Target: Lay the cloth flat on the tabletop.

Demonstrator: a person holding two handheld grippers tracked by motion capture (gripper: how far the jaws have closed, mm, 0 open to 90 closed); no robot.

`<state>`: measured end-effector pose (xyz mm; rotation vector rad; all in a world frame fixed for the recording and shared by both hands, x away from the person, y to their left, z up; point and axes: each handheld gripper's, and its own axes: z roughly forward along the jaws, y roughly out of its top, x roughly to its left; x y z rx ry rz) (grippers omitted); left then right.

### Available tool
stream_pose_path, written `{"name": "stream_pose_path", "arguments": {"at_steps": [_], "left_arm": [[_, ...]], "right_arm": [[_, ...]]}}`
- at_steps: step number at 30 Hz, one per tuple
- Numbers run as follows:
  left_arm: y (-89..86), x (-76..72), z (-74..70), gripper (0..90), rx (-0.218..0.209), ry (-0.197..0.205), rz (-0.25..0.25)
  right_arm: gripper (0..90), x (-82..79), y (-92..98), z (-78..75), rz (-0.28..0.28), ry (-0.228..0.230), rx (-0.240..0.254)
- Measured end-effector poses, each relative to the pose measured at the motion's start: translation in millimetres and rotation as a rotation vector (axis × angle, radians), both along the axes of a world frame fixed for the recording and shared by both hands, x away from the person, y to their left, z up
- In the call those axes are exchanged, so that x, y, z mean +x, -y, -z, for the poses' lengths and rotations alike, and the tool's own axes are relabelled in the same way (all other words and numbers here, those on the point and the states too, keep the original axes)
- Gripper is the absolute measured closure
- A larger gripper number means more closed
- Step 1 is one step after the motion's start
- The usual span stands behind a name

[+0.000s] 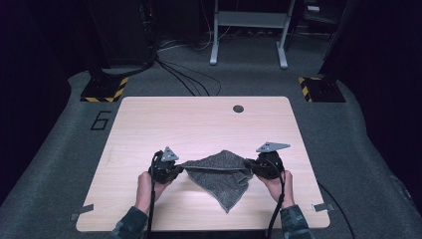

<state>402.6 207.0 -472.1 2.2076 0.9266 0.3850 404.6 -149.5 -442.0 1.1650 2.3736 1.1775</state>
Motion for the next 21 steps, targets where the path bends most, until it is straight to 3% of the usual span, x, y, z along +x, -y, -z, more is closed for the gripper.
{"name": "stream_pose_path", "arguments": {"at_steps": [6, 12, 17, 19, 21], "left_arm": [[-3.4, 0.0, -6.2, 87.1, -0.021, -0.014, 0.004], [-5.9, 15.3, -5.8, 87.4, -0.033, -0.037, -0.006], [-10.2, 46.0, -12.5, 87.6, -0.026, -0.034, -0.029], [-10.9, 64.5, -20.9, 87.6, -0.010, -0.028, -0.036], [-10.2, 83.9, -34.5, 87.6, 0.016, -0.006, -0.053]], "right_arm": [[85.4, -3.9, 0.3, -10.2, 0.000, 0.011, 0.012], [85.8, 12.2, -1.1, -9.1, 0.007, 0.001, 0.005], [86.1, 46.4, -3.2, -12.1, 0.031, 0.000, -0.017], [86.3, 64.7, -6.1, -19.3, 0.048, -0.001, -0.024], [86.3, 85.3, -10.8, -30.2, 0.058, 0.026, -0.053]]}}
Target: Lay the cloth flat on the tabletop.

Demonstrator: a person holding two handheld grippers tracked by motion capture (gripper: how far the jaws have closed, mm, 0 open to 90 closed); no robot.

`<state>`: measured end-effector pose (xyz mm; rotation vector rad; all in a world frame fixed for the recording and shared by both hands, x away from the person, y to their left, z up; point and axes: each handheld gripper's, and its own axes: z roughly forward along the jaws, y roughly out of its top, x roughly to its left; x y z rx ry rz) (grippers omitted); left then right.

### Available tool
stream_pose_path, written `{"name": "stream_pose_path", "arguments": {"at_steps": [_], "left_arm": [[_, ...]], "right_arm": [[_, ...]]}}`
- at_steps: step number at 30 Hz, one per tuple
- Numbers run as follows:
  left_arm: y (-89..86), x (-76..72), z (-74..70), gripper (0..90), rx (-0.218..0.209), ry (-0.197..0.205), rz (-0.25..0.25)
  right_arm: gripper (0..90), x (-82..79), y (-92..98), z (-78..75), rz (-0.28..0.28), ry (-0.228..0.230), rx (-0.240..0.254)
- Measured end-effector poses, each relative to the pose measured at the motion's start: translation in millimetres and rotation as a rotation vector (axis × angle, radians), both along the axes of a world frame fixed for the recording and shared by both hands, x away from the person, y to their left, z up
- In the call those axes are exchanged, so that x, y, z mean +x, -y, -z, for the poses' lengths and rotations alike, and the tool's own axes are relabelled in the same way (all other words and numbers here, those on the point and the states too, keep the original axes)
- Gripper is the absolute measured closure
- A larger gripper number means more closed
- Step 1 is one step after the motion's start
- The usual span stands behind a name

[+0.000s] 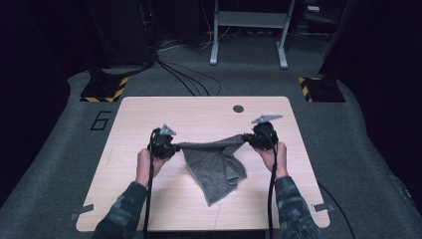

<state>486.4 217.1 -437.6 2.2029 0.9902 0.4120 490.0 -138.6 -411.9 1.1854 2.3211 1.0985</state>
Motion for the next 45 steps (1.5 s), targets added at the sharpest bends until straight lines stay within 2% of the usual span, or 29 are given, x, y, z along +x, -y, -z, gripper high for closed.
{"name": "stream_pose_path", "arguments": {"at_steps": [1, 3, 5, 8, 10, 11, 13, 14, 16, 20, 22, 24, 25, 27, 28, 29, 31, 32, 34, 36, 38, 39, 40, 41, 43, 44, 45], "left_arm": [[0.2, 9.5, -9.5, 87.5, 0.018, 0.023, -0.009], [0.6, 25.8, -34.3, 87.5, 0.037, 0.070, -0.035], [0.0, 35.0, -65.5, 87.5, 0.064, 0.149, -0.047], [-1.1, 31.0, -109.4, 87.5, 0.095, 0.268, -0.055], [-2.0, 20.6, -123.3, 87.4, 0.110, 0.325, -0.050], [-2.5, 14.4, -124.3, 87.4, 0.118, 0.332, -0.043], [-2.4, 1.2, -114.2, 87.2, 0.125, 0.337, -0.021], [-0.6, -5.8, -103.7, 87.2, 0.139, 0.332, -0.013], [2.9, -20.3, -76.8, 87.0, 0.158, 0.305, 0.020], [10.7, -50.8, -10.3, 86.5, 0.214, 0.199, 0.087], [13.0, -65.0, 19.4, 85.8, 0.208, 0.129, 0.116], [13.1, -79.5, 40.9, 83.8, 0.197, 0.076, 0.135], [12.8, -86.3, 49.4, 81.2, 0.189, 0.045, 0.139], [11.2, -99.0, 62.1, 73.0, 0.174, 0.006, 0.144], [9.6, -104.3, 65.9, 67.6, 0.159, -0.022, 0.149], [7.6, -109.3, 67.7, 60.5, 0.157, -0.030, 0.141], [1.1, -115.2, 65.1, 48.5, 0.119, -0.044, 0.130], [-2.5, -116.3, 61.4, 43.4, 0.092, -0.039, 0.119], [-9.6, -113.2, 49.4, 34.8, 0.049, -0.016, 0.101], [-13.2, -104.3, 38.0, 28.3, -0.009, -0.004, 0.086], [-13.2, -91.5, 27.8, 21.8, -0.023, 0.014, 0.073], [-11.0, -83.6, 25.5, 20.7, -0.051, 0.014, 0.068], [-7.7, -75.2, 23.7, 20.1, -0.061, 0.011, 0.064], [-3.1, -66.6, 23.9, 18.1, -0.078, 0.010, 0.061], [8.0, -50.3, 25.9, 17.1, -0.075, 0.001, 0.061], [14.1, -42.7, 28.9, 16.4, -0.079, -0.011, 0.064], [20.6, -36.4, 33.1, 16.3, -0.064, -0.016, 0.060]], "right_arm": [[86.3, 10.9, -2.5, -7.7, 0.001, 0.014, -0.016], [86.4, 29.3, -7.6, -27.8, 0.018, 0.042, -0.017], [86.3, 41.3, -11.5, -54.1, 0.030, 0.095, -0.023], [86.3, 42.2, -13.7, -96.9, 0.031, 0.193, -0.010], [86.2, 34.5, -13.6, -116.3, 0.016, 0.236, 0.001], [86.1, 28.3, -13.3, -120.8, 0.007, 0.246, 0.004], [85.8, 15.2, -12.8, -117.2, -0.014, 0.248, 0.003], [85.7, 8.9, -12.5, -109.6, -0.025, 0.235, -0.007], [85.3, -4.5, -10.9, -84.1, -0.041, 0.200, -0.017], [84.6, -33.3, -5.3, -8.7, -0.050, 0.064, -0.028], [84.2, -49.3, -1.5, 27.1, -0.057, -0.015, -0.027], [83.1, -65.4, 3.2, 54.0, -0.055, -0.071, -0.014], [82.2, -73.2, 5.6, 63.9, -0.053, -0.101, -0.004], [77.7, -86.5, 11.1, 77.0, -0.058, -0.129, 0.014], [74.0, -92.5, 13.6, 79.5, -0.059, -0.141, 0.014], [67.5, -97.6, 16.5, 80.1, -0.052, -0.147, 0.023], [60.8, -102.2, 24.8, 75.7, -0.041, -0.157, 0.046], [55.7, -102.0, 29.1, 72.1, -0.040, -0.137, 0.054], [47.2, -97.8, 34.4, 62.5, -0.024, -0.127, 0.060], [39.5, -89.7, 36.1, 53.5, -0.020, -0.098, 0.064], [35.2, -76.9, 32.9, 48.3, -0.026, -0.096, 0.062], [33.9, -69.8, 30.4, 47.3, -0.030, -0.083, 0.065], [31.3, -63.1, 26.3, 47.2, -0.032, -0.077, 0.059], [28.2, -55.6, 20.8, 48.1, -0.037, -0.092, 0.046], [27.8, -40.7, 9.8, 52.8, -0.055, -0.106, 0.041], [25.8, -33.5, 3.5, 56.6, -0.069, -0.095, 0.026], [24.1, -27.6, -2.7, 60.4, -0.074, -0.115, 0.005]]}}
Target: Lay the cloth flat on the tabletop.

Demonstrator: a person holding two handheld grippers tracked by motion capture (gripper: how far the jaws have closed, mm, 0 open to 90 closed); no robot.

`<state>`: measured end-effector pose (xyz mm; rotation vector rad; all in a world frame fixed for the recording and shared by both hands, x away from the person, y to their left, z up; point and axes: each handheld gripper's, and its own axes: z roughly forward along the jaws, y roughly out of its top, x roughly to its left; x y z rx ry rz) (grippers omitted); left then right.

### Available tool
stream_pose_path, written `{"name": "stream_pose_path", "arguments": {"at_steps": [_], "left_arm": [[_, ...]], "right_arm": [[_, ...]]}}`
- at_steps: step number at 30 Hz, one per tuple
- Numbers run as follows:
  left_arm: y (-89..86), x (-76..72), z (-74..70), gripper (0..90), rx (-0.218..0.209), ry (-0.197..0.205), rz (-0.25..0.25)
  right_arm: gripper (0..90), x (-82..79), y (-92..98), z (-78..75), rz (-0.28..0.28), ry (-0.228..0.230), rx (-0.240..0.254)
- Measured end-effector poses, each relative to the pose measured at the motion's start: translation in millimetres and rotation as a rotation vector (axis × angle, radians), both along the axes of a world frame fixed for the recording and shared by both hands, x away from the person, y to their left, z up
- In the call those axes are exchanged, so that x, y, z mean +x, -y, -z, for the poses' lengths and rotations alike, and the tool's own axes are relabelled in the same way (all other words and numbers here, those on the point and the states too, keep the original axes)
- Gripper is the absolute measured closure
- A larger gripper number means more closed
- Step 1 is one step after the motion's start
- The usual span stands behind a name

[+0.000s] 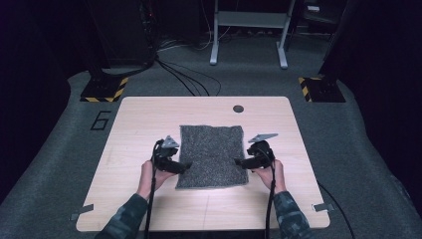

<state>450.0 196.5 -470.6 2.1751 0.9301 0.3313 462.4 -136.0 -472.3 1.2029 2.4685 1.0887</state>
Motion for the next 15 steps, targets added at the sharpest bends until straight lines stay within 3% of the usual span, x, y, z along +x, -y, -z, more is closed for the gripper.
{"name": "stream_pose_path", "arguments": {"at_steps": [3, 6, 12, 15], "left_arm": [[16.9, 12.2, 16.0, 16.0, 0.066, -0.036, 0.020], [23.5, 13.1, 28.4, 15.6, 0.115, -0.057, 0.028], [22.7, 4.7, 40.7, 15.5, 0.158, -0.055, 0.024], [19.4, 0.7, 42.8, 15.0, 0.147, -0.054, 0.023]], "right_arm": [[23.1, 13.8, -14.6, 15.8, -0.023, -0.026, -0.041], [22.3, 16.9, -24.0, 28.1, -0.028, -0.045, -0.080], [13.8, 10.0, -30.5, 38.0, -0.063, -0.030, -0.164], [6.6, 7.8, -31.1, 39.5, -0.084, -0.028, -0.183]]}}
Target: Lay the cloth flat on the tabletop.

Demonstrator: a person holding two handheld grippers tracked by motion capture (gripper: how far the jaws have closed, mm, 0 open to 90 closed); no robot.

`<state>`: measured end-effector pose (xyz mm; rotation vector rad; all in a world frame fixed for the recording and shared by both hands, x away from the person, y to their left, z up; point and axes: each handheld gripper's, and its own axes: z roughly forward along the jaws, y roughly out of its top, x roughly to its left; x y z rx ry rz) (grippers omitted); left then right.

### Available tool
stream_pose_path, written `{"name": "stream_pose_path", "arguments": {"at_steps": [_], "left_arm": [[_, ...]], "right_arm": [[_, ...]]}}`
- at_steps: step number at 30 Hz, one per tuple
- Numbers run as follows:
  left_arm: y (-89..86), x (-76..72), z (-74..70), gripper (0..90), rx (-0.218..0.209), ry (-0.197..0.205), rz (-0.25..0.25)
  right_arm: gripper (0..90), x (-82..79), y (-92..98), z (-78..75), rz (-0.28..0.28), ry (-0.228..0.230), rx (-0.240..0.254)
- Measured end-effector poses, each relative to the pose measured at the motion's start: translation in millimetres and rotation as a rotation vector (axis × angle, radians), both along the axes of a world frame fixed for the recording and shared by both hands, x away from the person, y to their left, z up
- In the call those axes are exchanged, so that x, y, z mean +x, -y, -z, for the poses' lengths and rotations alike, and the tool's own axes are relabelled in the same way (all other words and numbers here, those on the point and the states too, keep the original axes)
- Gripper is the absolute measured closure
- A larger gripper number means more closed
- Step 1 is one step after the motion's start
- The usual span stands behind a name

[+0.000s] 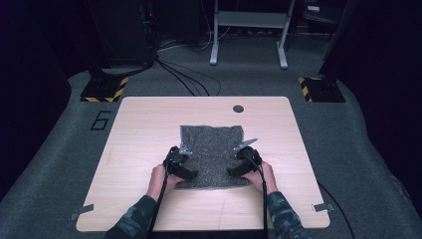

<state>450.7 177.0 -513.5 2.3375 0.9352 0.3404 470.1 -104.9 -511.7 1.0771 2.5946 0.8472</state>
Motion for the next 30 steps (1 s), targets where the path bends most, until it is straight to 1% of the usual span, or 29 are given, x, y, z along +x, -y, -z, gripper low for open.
{"name": "stream_pose_path", "arguments": {"at_steps": [1, 2, 4, 7, 8, 10, 11, 12, 13, 15, 16, 17, 21, 23, 24, 25, 27, 28, 30], "left_arm": [[-0.6, -1.8, 0.1, 15.0, 0.001, 0.001, -0.001], [-1.2, -3.4, 0.6, 14.9, -0.004, 0.002, -0.004], [-3.3, -6.7, 1.3, 14.8, -0.007, 0.009, -0.004], [-5.6, -11.0, 1.5, 14.5, -0.011, 0.006, 0.000], [-5.9, -12.5, 1.3, 14.4, -0.007, 0.006, 0.001], [-6.1, -16.0, 1.8, 14.3, -0.008, 0.012, -0.006], [-6.6, -17.4, 2.0, 14.3, -0.015, 0.007, -0.004], [-7.0, -18.8, 2.4, 14.2, -0.016, 0.013, -0.001], [-7.1, -20.5, 2.4, 14.2, -0.015, 0.013, -0.005], [-7.4, -22.9, 2.8, 14.2, -0.017, 0.017, -0.005], [-7.3, -24.0, 2.7, 14.0, -0.016, 0.017, -0.006], [-7.2, -25.3, 2.5, 13.9, -0.014, 0.013, -0.006], [-7.6, -28.8, 2.6, 13.5, -0.013, 0.012, 0.000], [-7.9, -30.0, 2.2, 13.2, -0.005, 0.013, 0.003], [-7.9, -30.7, 2.5, 12.9, -0.009, 0.012, 0.005], [-7.8, -31.3, 2.8, 12.9, -0.014, 0.005, 0.003], [-7.5, -31.8, 2.3, 12.5, -0.008, 0.004, 0.006], [-6.9, -32.6, 2.8, 12.4, -0.011, 0.009, 0.005], [-6.4, -35.1, 2.6, 12.0, -0.010, 0.006, 0.004]], "right_arm": [[3.9, -1.0, -0.2, 0.4, -0.011, -0.008, -0.009], [1.8, -3.4, -0.9, 1.4, -0.010, -0.009, -0.018], [0.0, -6.3, -0.5, 3.0, -0.023, 0.000, -0.034], [0.0, -11.1, 2.4, 3.1, -0.017, -0.006, -0.032], [0.0, -11.3, 3.9, 3.3, -0.024, 0.004, -0.033], [0.0, -13.8, 5.0, 3.5, -0.023, 0.004, -0.033], [0.0, -15.2, 5.1, 3.8, -0.023, 0.009, -0.034], [0.0, -16.9, 5.0, 3.9, -0.021, 0.011, -0.036], [0.0, -18.9, 5.3, 3.3, -0.020, -0.002, -0.034], [0.0, -22.1, 5.3, 3.9, -0.019, 0.013, -0.035], [0.0, -23.6, 5.7, 4.0, -0.026, 0.008, -0.032], [0.0, -25.7, 5.5, 4.7, -0.017, 0.018, -0.029], [0.0, -34.5, 6.1, 5.2, -0.011, 0.019, -0.019], [0.0, -39.2, 6.4, 5.5, -0.006, 0.023, -0.015], [0.0, -41.4, 6.1, 6.1, -0.003, 0.033, -0.015], [0.0, -43.6, 6.0, 6.0, 0.000, 0.027, -0.012], [0.0, -46.6, 5.7, 6.5, -0.001, 0.034, -0.012], [0.0, -47.8, 5.8, 6.5, -0.001, 0.034, -0.011], [0.0, -49.7, 6.2, 6.1, -0.002, 0.032, -0.016]]}}
